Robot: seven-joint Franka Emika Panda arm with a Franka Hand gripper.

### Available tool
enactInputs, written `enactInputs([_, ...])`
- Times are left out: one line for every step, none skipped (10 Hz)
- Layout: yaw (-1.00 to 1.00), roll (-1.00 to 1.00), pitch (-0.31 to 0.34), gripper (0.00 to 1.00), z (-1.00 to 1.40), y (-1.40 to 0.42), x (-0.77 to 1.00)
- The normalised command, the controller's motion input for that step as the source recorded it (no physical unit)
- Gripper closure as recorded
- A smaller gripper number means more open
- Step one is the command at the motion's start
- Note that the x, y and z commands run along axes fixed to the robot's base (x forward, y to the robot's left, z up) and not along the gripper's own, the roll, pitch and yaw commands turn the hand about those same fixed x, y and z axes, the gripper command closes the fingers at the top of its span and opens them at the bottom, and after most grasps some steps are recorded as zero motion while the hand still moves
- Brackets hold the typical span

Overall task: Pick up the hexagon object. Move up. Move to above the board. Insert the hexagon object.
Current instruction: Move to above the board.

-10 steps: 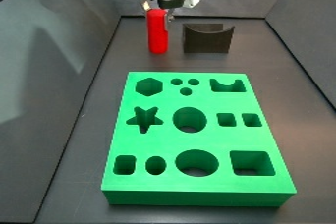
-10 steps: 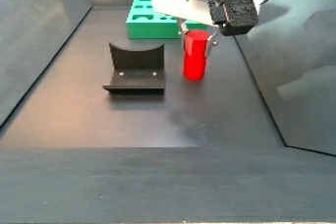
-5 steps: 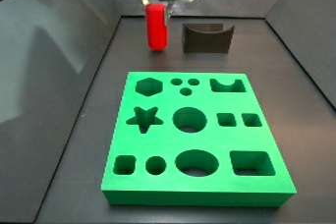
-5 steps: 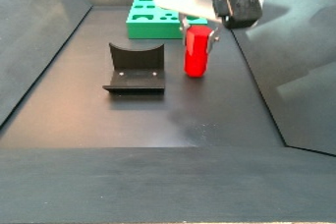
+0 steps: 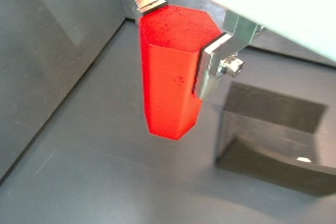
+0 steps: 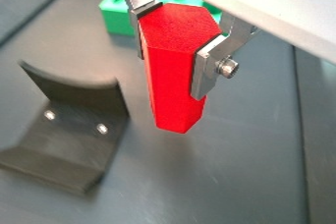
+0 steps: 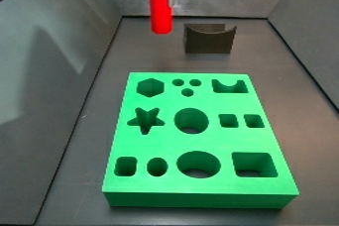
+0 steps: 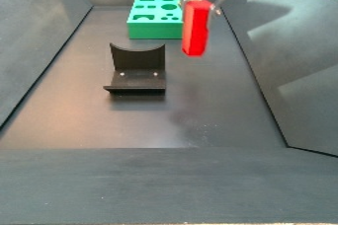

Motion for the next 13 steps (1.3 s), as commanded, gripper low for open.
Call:
enactInputs([0.16, -0.03, 0.148, 1.0, 1.0, -0.2, 0.36])
enactInputs([0.11, -0.02, 0.132, 1.0, 1.0, -0.18, 0.33])
enactInputs([0.07, -0.01, 0.109, 1.0, 1.0, -0.17, 0.3])
enactInputs([0.05, -0.01, 0.093, 1.0, 1.0, -0.15, 0.27])
enactInputs([0.03, 0.0, 0.09, 1.0, 0.99, -0.13, 0.23])
enactInputs([0.03, 0.0, 0.093, 1.0, 0.82, -0.09, 0.16])
enactInputs([0.02, 0.01, 0.089, 1.0, 0.58, -0.04, 0.08])
enactInputs([0.02, 0.01, 0.082, 1.0, 0.41, -0.03, 0.04])
enactInputs([0.02, 0.02, 0.079, 1.0, 0.19, -0.02, 0.03])
enactInputs([1.0, 0.05, 0.231, 1.0, 0.44, -1.0, -0.1])
enactInputs([1.0, 0.07, 0.238, 1.0, 0.43, -1.0, -0.09])
enactInputs([1.0, 0.08, 0.248, 1.0, 0.44, -1.0, -0.09])
enactInputs([0.92, 0.08, 0.244, 1.0, 0.43, -1.0, -0.08])
